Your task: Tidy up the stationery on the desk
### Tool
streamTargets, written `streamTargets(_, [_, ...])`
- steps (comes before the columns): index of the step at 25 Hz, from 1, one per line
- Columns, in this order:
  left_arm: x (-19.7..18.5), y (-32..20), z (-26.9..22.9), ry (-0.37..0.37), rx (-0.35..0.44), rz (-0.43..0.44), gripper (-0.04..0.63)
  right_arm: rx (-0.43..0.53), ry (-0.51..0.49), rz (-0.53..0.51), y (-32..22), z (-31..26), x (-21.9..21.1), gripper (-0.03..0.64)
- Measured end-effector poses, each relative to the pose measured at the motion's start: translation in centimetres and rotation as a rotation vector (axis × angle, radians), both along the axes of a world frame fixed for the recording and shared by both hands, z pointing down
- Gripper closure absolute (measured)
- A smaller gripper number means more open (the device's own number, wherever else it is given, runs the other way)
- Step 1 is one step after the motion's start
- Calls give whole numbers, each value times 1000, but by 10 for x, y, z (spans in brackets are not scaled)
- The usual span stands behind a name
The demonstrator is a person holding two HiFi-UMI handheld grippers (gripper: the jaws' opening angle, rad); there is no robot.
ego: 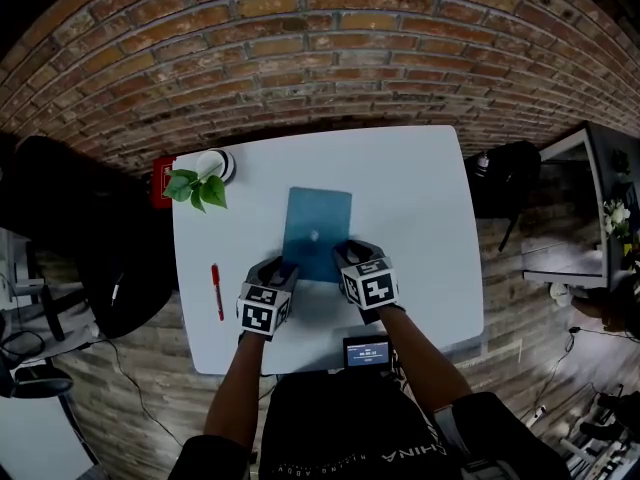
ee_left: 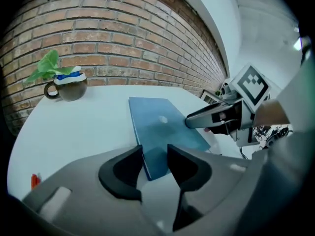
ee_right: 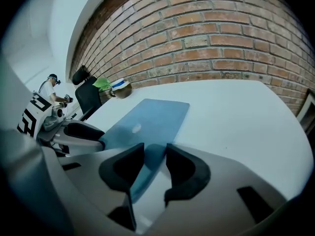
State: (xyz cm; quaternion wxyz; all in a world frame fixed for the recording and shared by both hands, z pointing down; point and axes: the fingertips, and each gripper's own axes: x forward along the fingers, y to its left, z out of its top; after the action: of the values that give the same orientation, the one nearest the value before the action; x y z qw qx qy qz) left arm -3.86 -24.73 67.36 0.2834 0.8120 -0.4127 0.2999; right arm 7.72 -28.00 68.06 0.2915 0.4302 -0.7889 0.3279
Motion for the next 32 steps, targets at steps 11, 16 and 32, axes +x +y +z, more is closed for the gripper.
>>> streamTargets(11, [26, 69, 5, 26, -21, -37, 428, -1, 20, -88, 45, 2, 20, 474])
streamTargets(16, [34, 92, 7, 27, -25, -45, 428, -3, 23, -110, 66, 3, 27, 476])
streamTargets(32, [42, 119, 5, 9, -15, -22, 430, -20, 7, -134, 92, -2, 41, 486])
